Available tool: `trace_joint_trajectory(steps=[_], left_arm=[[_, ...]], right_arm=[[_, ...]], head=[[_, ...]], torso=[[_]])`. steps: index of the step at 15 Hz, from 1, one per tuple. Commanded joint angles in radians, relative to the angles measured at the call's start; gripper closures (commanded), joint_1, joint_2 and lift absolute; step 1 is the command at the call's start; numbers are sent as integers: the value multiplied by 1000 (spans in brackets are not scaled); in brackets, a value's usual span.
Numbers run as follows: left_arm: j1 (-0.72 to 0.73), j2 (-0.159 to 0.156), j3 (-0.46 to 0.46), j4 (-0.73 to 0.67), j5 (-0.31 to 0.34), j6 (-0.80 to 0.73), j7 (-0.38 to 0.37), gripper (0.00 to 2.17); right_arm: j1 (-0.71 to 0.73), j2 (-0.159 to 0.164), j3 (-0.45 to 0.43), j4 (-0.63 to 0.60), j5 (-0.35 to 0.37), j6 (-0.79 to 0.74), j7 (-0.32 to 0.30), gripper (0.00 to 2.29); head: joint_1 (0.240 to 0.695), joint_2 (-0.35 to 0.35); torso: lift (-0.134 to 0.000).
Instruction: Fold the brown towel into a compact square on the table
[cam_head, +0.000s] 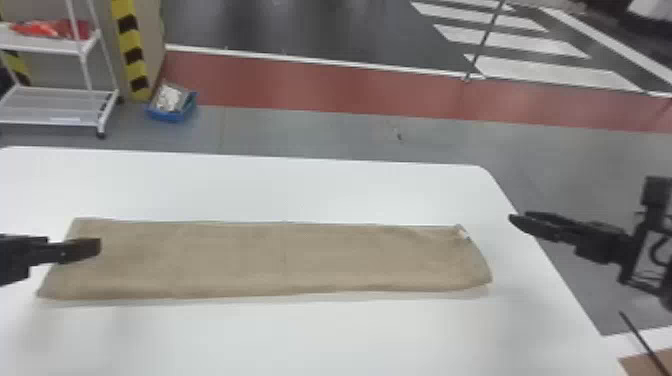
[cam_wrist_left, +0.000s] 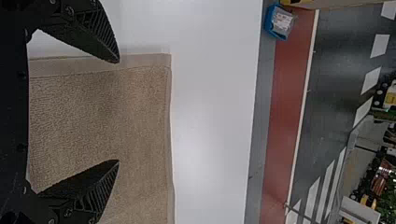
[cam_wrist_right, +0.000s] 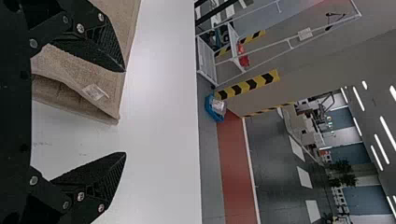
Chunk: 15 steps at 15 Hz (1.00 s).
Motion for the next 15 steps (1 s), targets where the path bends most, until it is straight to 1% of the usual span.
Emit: trace_joint_trajectory(steps=[1,4,7,12,15], left_arm=[[-7,15,2,10,-3,-22,0,140],[-12,20,-1,11,-15,-19,-5,140],[-7,26,-1,13,-15,-19,-6,147],[-1,33,-2,11,-3,-19,-12,137],[-1,33,-1,13,-3,-10,-12,144]], right_arm=[[-1,-2,-1,-10,-2,30,3,289],[-9,-11,-1,-21,1,63,15,289],[-12,-13,-10,-38,2,106,23,289],[-15,-25,10,-36,27,115,29,289],[-16,-25,10,-36,25,118,32,292]], head=[[695,-234],[695,-220],[695,-218],[695,-219],[695,-221]], torso=[[-124],[-124],[-124],[-124],[-124]])
